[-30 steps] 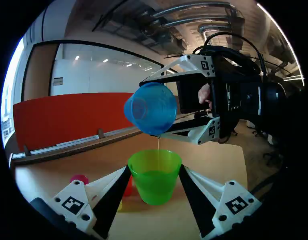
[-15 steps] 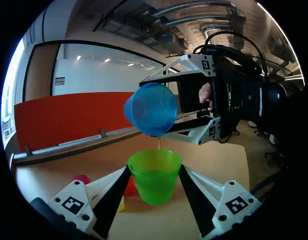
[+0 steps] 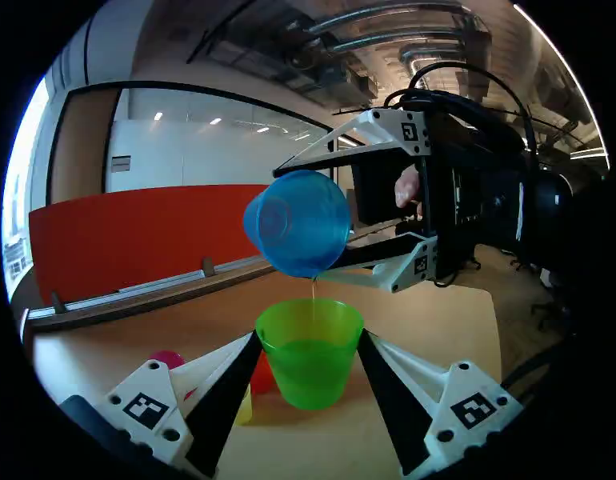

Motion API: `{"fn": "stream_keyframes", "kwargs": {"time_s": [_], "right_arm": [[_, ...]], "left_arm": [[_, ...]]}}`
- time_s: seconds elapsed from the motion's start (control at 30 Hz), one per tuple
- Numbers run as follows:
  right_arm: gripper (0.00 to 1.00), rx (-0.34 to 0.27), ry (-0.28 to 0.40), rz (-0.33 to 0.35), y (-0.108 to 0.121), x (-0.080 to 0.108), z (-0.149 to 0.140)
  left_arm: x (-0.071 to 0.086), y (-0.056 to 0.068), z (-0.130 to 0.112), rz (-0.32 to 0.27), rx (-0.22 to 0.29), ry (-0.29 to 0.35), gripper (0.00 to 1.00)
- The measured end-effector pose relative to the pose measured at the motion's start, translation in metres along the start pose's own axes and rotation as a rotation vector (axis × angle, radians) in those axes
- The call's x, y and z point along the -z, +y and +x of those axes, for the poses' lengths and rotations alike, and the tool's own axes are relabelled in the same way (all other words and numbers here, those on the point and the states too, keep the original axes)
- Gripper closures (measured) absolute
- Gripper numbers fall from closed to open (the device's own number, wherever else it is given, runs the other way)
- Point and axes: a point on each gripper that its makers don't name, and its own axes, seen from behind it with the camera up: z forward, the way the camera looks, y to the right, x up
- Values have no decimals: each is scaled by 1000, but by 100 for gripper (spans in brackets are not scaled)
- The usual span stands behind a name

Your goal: Pour water

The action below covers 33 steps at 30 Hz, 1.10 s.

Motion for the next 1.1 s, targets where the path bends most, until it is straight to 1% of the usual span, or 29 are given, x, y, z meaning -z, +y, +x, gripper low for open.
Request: {"fn": "stream_keyframes", "kwargs": {"time_s": [0.3,0.5,0.8,0.9,1.0,1.1], "right_arm": [[8,23,0,3,0,-4,-2],[8,49,-4,7,-2,-6,-3],[8,43,-7,10,-2,-7,-4],[8,30,-4,7,-2,-8,-4],[8,-16,1,3,-1,-8,-4],[8,-80,4,-4,1,-9,-6]], "left_arm": [[1,-4,0,6,4,4,14],[0,-4,0,6,2,3,14],[1,-4,0,5,4,5,14],[1,-5,0,7,2,5,14],[2,-4,-1,6,4,3,14],[2,-4,-1,7,2,2,14]]}}
